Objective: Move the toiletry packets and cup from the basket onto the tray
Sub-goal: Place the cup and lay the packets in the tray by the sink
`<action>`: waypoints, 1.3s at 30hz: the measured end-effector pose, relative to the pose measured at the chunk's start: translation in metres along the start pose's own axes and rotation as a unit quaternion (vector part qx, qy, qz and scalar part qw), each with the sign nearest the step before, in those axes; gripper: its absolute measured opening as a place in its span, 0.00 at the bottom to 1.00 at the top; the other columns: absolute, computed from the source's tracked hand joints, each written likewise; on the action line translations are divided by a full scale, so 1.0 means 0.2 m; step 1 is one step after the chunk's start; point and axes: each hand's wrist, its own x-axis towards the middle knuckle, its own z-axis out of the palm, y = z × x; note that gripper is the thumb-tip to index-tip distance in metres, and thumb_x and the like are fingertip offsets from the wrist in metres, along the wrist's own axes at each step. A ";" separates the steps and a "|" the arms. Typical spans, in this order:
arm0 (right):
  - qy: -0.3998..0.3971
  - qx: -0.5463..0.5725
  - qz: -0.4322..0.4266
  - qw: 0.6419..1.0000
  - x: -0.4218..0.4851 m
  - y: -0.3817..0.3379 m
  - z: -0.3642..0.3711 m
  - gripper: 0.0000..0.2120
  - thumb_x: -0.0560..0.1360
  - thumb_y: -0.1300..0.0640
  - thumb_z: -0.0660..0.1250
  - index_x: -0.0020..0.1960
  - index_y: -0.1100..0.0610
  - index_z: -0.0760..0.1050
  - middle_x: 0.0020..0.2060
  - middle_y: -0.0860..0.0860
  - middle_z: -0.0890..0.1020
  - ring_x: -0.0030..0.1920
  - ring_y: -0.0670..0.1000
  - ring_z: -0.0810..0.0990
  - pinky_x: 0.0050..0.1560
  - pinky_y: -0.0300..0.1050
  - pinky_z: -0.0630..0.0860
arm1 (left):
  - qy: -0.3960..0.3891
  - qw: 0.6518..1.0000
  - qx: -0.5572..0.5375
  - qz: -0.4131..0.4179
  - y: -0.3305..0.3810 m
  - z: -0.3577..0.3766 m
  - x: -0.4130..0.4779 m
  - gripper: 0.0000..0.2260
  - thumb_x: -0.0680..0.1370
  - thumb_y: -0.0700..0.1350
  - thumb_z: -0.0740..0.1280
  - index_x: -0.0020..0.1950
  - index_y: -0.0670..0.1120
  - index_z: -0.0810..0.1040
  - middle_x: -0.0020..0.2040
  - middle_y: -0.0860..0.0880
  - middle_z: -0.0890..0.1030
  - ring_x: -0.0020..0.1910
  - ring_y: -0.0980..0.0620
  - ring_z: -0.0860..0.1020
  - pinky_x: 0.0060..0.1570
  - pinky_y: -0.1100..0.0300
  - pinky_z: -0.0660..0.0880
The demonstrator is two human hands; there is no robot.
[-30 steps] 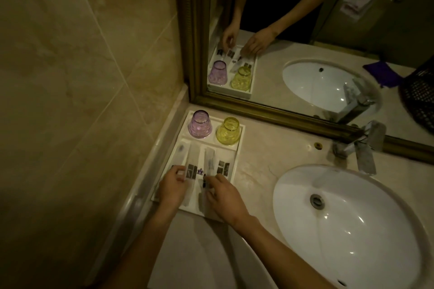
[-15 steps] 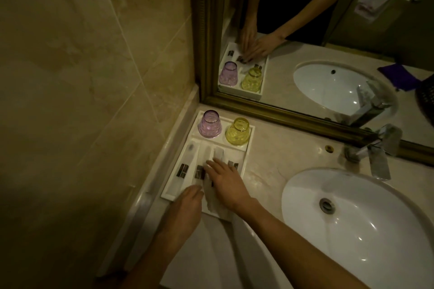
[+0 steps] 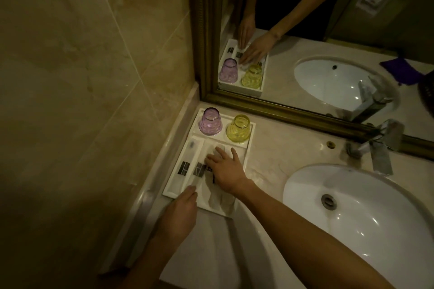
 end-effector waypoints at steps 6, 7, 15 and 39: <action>0.018 0.049 0.015 0.999 -0.01 0.02 -0.03 0.27 0.79 0.59 0.62 0.77 0.50 0.65 0.79 0.48 0.62 0.81 0.55 0.51 0.77 0.66 0.46 | 0.047 0.938 -0.288 -0.186 0.01 -0.08 0.01 0.17 0.78 0.44 0.65 0.65 0.40 0.78 0.68 0.43 0.76 0.70 0.45 0.71 0.68 0.53 0.68; 0.049 0.064 0.034 0.996 -0.01 0.05 -0.04 0.27 0.79 0.59 0.62 0.77 0.50 0.65 0.79 0.48 0.63 0.81 0.54 0.53 0.78 0.64 0.48 | 0.115 0.911 -0.338 -0.206 0.01 -0.09 0.01 0.16 0.78 0.44 0.65 0.64 0.40 0.78 0.67 0.43 0.77 0.67 0.45 0.74 0.65 0.53 0.71; 0.189 0.213 0.133 0.949 -0.16 0.25 -0.07 0.27 0.69 0.71 0.64 0.68 0.62 0.77 0.64 0.59 0.81 0.67 0.61 0.76 0.68 0.53 0.70 | 0.099 0.839 -0.469 -0.257 0.12 -0.31 0.19 0.15 0.75 0.56 0.68 0.57 0.49 0.75 0.48 0.51 0.77 0.47 0.52 0.76 0.44 0.55 0.78; -0.035 0.838 0.262 0.477 -0.09 0.09 -0.13 0.04 0.80 0.63 0.62 0.47 0.56 0.73 0.34 0.52 0.69 0.30 0.46 0.64 0.31 0.38 0.59 | -0.103 -0.004 -0.982 -0.160 -0.01 -0.39 0.16 0.24 0.73 0.33 0.51 0.68 0.35 0.69 0.34 0.45 0.68 0.26 0.53 0.62 0.30 0.59 0.60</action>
